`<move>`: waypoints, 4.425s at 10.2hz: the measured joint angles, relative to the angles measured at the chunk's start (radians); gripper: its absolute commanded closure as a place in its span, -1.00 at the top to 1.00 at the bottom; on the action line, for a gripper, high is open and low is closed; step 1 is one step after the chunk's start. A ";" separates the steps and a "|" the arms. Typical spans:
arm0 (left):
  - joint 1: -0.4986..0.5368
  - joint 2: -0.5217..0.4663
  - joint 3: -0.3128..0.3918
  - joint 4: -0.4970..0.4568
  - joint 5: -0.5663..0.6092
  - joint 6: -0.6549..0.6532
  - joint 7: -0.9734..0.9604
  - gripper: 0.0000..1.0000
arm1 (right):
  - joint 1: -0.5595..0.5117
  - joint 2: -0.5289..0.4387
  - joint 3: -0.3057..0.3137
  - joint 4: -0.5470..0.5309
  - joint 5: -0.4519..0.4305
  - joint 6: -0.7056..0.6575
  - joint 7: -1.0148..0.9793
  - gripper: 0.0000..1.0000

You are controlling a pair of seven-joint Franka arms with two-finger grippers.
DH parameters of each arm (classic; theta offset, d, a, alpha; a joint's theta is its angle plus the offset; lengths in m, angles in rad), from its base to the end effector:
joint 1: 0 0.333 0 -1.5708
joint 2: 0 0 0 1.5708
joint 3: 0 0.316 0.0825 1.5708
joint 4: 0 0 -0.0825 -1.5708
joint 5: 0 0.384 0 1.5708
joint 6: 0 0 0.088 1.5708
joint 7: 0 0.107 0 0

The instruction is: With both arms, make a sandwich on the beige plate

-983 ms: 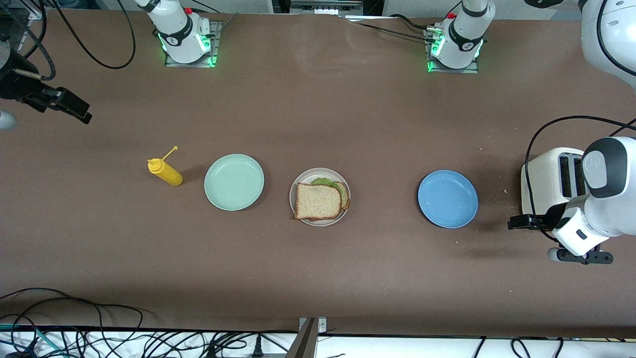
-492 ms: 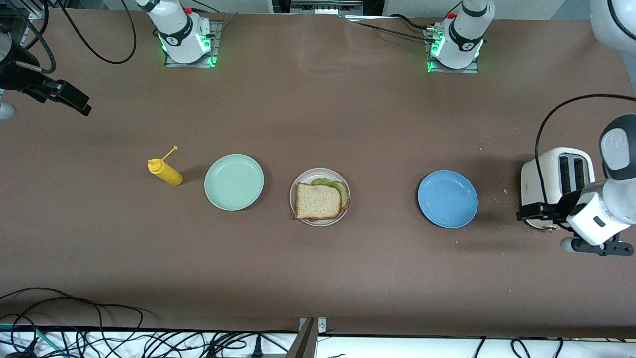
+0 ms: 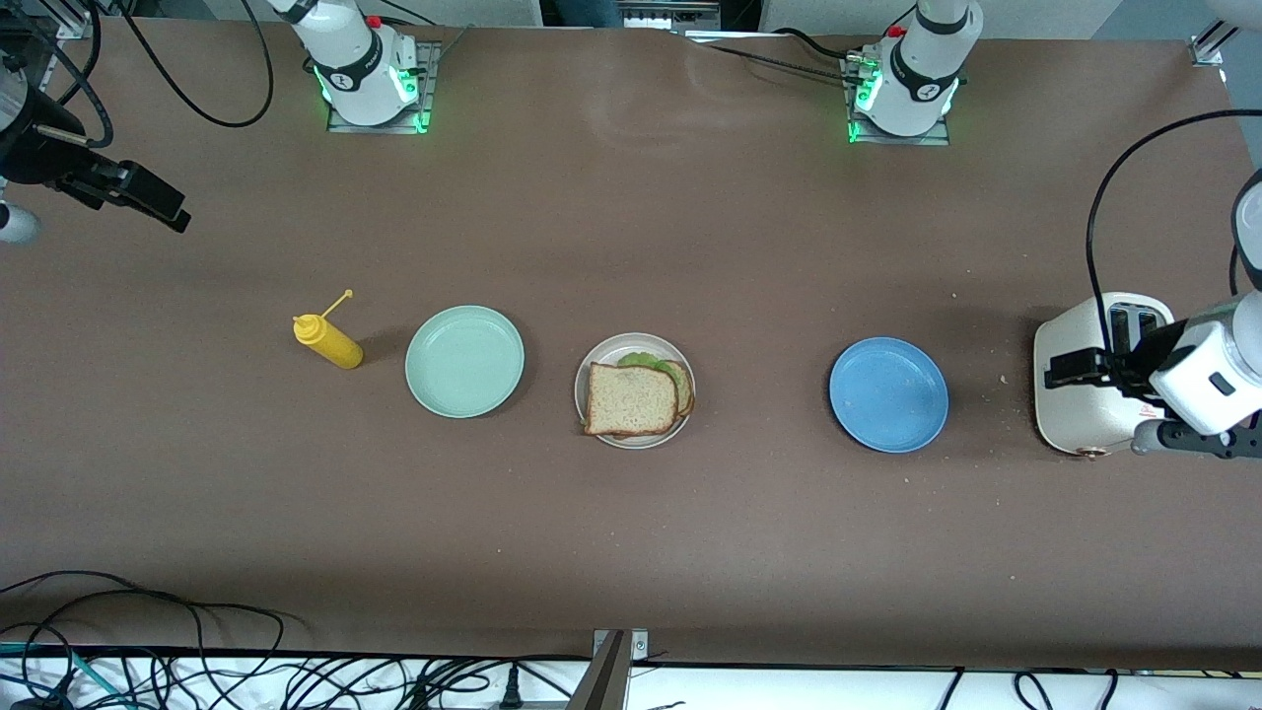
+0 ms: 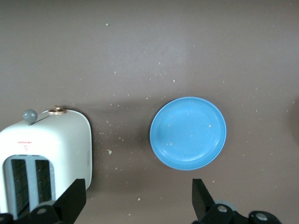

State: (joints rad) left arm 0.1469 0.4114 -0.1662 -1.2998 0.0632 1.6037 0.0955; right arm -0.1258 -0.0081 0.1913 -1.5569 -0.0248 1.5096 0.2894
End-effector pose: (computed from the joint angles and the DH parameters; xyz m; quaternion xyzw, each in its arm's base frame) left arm 0.6690 0.0142 0.5045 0.9972 -0.0548 -0.0509 0.0039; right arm 0.5448 0.0334 0.6302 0.9934 -0.1122 -0.0170 0.0164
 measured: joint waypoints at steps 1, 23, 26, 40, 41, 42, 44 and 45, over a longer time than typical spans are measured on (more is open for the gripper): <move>-0.002 -0.047 -0.033 -0.042 0.033 -0.001 -0.001 1.00 | 0.000 0.003 0.000 0.001 0.000 0.004 -0.017 1.00; 0.125 -0.377 -0.134 -0.209 -0.071 -0.089 0.179 1.00 | -0.014 0.016 -0.001 0.004 0.000 0.055 -0.026 1.00; 0.125 -0.379 -0.150 -0.208 -0.071 -0.106 0.075 1.00 | -0.018 0.016 -0.001 0.004 0.000 0.056 -0.026 1.00; 0.130 -0.379 -0.138 -0.208 -0.071 -0.119 0.109 1.00 | -0.026 0.016 -0.001 0.004 0.000 0.056 -0.026 1.00; 0.130 -0.379 -0.138 -0.208 -0.071 -0.119 0.109 1.00 | -0.026 0.016 -0.001 0.004 0.000 0.056 -0.026 1.00; 0.130 -0.379 -0.138 -0.208 -0.071 -0.119 0.109 1.00 | -0.027 0.016 -0.001 0.004 0.000 0.056 -0.026 1.00; 0.130 -0.378 -0.138 -0.208 -0.071 -0.119 0.109 1.00 | -0.027 0.016 -0.001 0.004 0.000 0.058 -0.026 1.00; 0.130 -0.377 -0.138 -0.208 -0.071 -0.120 0.109 1.00 | -0.027 0.016 -0.001 0.004 0.000 0.058 -0.026 1.00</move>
State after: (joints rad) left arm 0.2765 0.0344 -0.3039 -1.5080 -0.0079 1.4841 0.2049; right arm -0.1528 0.0082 0.1901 -1.5533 -0.0247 1.5681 0.2633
